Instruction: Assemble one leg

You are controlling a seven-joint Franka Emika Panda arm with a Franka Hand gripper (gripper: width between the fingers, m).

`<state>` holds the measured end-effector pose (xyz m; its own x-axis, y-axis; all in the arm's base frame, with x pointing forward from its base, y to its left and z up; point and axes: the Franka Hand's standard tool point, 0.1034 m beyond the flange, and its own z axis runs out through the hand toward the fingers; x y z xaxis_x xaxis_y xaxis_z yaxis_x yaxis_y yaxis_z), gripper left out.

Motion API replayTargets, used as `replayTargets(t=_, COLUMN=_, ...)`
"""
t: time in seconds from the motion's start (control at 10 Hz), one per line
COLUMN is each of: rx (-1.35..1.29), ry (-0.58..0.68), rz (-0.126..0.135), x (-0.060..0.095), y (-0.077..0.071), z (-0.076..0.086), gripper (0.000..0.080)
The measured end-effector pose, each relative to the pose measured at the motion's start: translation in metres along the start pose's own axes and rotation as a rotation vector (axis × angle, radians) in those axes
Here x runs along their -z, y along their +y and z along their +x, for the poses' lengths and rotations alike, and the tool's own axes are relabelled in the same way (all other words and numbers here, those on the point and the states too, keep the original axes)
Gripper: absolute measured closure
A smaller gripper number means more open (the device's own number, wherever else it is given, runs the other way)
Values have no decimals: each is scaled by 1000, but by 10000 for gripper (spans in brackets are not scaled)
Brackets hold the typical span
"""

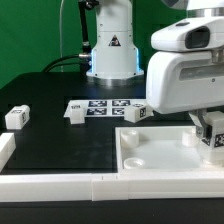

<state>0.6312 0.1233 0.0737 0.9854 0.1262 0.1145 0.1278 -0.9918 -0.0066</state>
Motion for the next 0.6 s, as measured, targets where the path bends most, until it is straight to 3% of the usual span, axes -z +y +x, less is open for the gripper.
replayTargets(t=0.6, rx=-786, ry=5, rz=-20, x=-2, y=6, z=-1, gripper=508)
